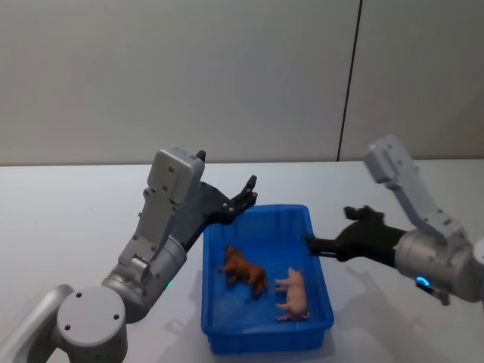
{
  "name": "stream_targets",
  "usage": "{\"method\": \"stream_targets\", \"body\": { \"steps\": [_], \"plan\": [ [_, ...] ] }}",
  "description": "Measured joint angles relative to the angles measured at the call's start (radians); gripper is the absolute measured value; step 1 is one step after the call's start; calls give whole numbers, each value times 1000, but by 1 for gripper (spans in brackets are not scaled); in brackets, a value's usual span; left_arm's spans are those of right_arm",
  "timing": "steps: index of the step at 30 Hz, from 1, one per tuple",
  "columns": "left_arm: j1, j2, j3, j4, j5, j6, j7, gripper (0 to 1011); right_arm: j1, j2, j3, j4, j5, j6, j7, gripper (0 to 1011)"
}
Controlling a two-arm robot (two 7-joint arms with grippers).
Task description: Pick up the two dolls from the table and place them into the box.
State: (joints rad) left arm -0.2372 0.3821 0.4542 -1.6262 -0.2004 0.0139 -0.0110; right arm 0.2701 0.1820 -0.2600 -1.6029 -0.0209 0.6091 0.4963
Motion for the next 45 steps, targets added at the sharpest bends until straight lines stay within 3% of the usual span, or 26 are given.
{"method": "stream_targets", "body": {
  "steps": [11, 17, 26, 36, 45],
  "plan": [
    [0, 6, -6, -3, -7, 4, -15, 1003, -84, 43, 45, -87, 42, -14, -159, 1001],
    [10, 36, -26, -29, -40, 36, -37, 1003, -133, 64, 73, -131, 65, -26, -255, 1001],
    [67, 118, -67, -105, -118, 133, -29, 1003, -208, 90, 121, -188, 96, -54, -407, 1001],
    [167, 221, -108, -202, -234, 247, 36, 1003, -279, 106, 172, -229, 120, -91, -556, 1001],
    [246, 274, -125, -244, -327, 316, 93, 1003, -331, 115, 218, -253, 135, -128, -666, 1001]
  ]
}}
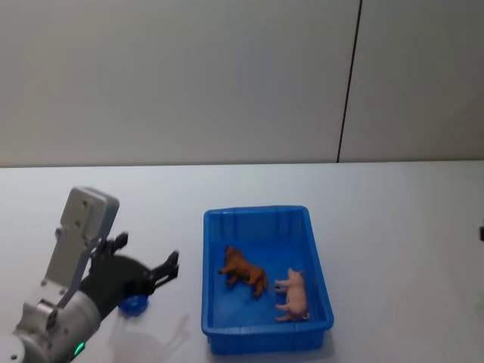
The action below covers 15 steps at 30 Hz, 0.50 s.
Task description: Pick up the two dolls from the table and place them into the box.
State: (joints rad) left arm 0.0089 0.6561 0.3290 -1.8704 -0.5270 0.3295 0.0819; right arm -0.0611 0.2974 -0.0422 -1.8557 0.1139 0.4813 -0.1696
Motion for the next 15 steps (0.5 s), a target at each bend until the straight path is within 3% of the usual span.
{"method": "stream_targets", "body": {
  "steps": [5, 15],
  "plan": [
    [25, 2, -1, 13, -40, 25, 22, 1003, -23, 4, 20, -9, 4, -17, -41, 1001],
    [8, -39, 1, 95, -60, 39, 17, 1003, -46, 8, 40, -19, 9, -34, -84, 1001]
  ]
}}
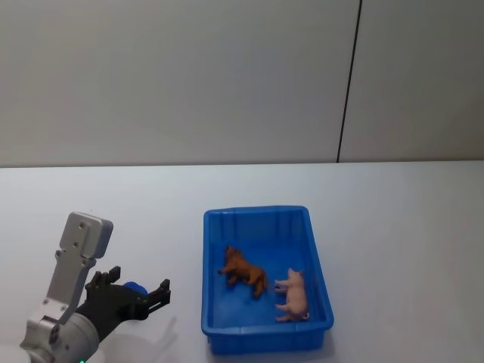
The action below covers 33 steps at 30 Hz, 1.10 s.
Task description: Pick up the two dolls from the table and place them into the box.
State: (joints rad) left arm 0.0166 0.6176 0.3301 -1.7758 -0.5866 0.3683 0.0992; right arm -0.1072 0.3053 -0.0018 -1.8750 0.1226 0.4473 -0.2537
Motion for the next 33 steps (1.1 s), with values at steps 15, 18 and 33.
{"method": "stream_targets", "body": {
  "steps": [15, 18, 33],
  "plan": [
    [-50, -59, 6, 124, 16, 7, -25, 1003, -15, 2, 13, -6, 3, -11, -27, 1001],
    [-54, -67, 6, 142, 17, 9, -23, 1003, -16, 2, 14, -6, 3, -11, -29, 1001],
    [-80, -96, 5, 215, 26, -1, -28, 969, -19, 3, 17, -8, 4, -14, -35, 1001]
  ]
}}
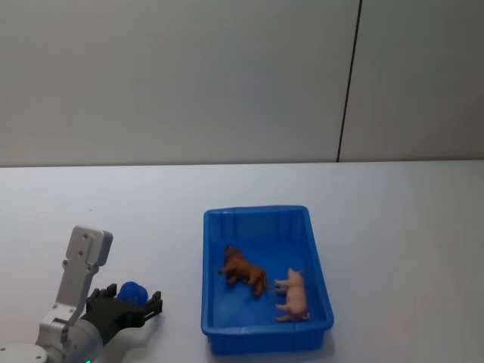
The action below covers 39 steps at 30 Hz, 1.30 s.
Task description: Pick up the two dolls from the table and place them into the box.
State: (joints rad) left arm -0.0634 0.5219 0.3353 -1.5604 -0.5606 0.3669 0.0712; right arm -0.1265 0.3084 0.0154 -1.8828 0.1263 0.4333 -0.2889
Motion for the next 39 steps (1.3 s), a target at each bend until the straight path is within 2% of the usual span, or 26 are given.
{"method": "stream_targets", "body": {
  "steps": [4, 13, 24, 39],
  "plan": [
    [-3, -4, 0, 9, 1, -2, -2, 885, 0, 0, 0, 0, 0, 0, -1, 1001],
    [-9, -9, -1, 23, 3, -6, -6, 610, -1, 0, 1, 0, 0, -1, -2, 1001],
    [-11, -13, -2, 27, 6, -12, -9, 523, -1, 0, 1, 0, 0, -1, -2, 1001],
    [-33, -16, -21, -16, 22, -88, -20, 427, -1, 0, 1, 0, 0, -1, -2, 1001]
  ]
}}
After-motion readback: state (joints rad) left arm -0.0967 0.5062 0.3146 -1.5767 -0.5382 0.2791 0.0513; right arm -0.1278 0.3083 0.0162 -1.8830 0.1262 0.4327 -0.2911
